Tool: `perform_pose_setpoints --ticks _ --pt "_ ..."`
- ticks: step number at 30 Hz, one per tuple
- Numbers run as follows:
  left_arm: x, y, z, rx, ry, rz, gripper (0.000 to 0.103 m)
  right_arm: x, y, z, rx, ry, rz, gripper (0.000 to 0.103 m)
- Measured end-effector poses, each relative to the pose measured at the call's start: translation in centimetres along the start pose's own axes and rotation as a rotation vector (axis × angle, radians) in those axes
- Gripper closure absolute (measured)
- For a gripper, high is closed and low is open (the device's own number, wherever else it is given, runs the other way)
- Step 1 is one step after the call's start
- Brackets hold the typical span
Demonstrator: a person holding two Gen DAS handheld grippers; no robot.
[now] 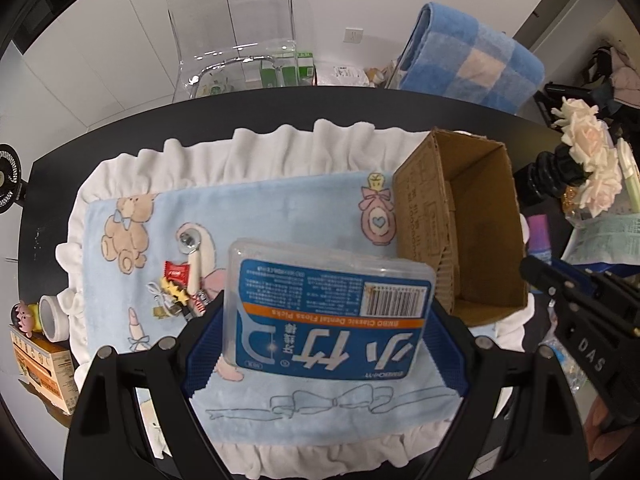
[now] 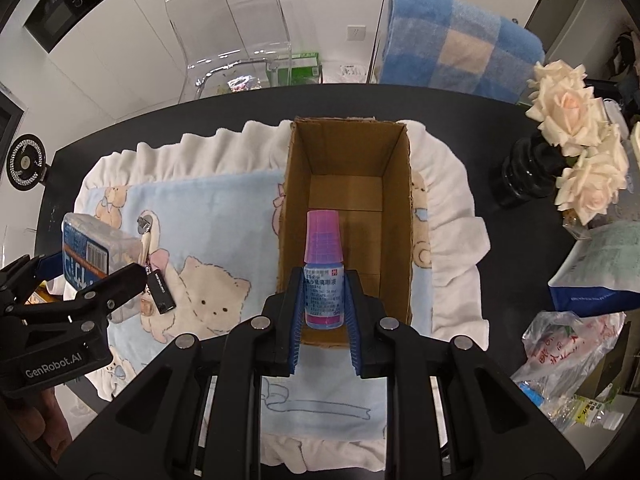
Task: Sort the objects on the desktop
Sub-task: 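Lift the purple bottle with the right tool while the left tool carries the floss box, then drop the purple bottle into the cardboard box while the left tool releases the floss box there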
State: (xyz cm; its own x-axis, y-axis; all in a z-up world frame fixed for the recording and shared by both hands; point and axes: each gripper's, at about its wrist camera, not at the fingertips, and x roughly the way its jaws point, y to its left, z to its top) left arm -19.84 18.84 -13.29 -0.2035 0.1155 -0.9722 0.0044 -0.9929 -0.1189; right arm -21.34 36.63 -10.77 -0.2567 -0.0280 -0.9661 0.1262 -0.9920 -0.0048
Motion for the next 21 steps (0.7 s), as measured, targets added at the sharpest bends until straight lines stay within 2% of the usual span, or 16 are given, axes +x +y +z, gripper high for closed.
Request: perform_pose_setpoints --ticks 3,5,6,7,9,10,14,16,21 --pt "0.7 -0.6 0.3 -0.007 0.007 0.004 0.016 0.4 -0.8 0.1 0.005 0.006 0.020 0.073" --pt "1.1 -1.0 0.3 -0.014 0.013 0.006 0.016 0.6 -1.3 0.2 0.001 0.009 0.017 0.061" --pt "1.2 -1.2 0.4 -0.017 0.016 0.006 0.016 0.5 -1.6 0.2 0.000 0.007 0.016 0.048" --pt "1.3 -1.5 0.4 -0.019 0.018 0.007 0.016 0.5 -1.9 0.2 0.000 0.004 0.016 0.040" --pt "1.4 -2.4 0.4 -0.011 0.017 0.005 0.016 0.3 -2.7 0.1 0.007 0.000 0.011 0.034" --pt "1.4 -2.8 0.4 -0.007 0.017 0.004 0.016 0.2 -3.1 0.1 0.011 -0.002 0.008 0.026" --pt "1.5 -4.6 0.4 0.009 0.015 0.001 0.016 -0.4 -5.2 -0.2 0.029 -0.011 -0.022 0.014" --pt "1.7 -5.6 0.5 0.015 0.015 -0.002 0.016 -0.7 -6.6 -0.5 0.045 -0.014 -0.043 0.001" --pt "2.0 -8.1 0.6 0.033 0.017 -0.010 0.016 -1.3 -10.1 -1.3 0.084 -0.005 -0.085 0.000"
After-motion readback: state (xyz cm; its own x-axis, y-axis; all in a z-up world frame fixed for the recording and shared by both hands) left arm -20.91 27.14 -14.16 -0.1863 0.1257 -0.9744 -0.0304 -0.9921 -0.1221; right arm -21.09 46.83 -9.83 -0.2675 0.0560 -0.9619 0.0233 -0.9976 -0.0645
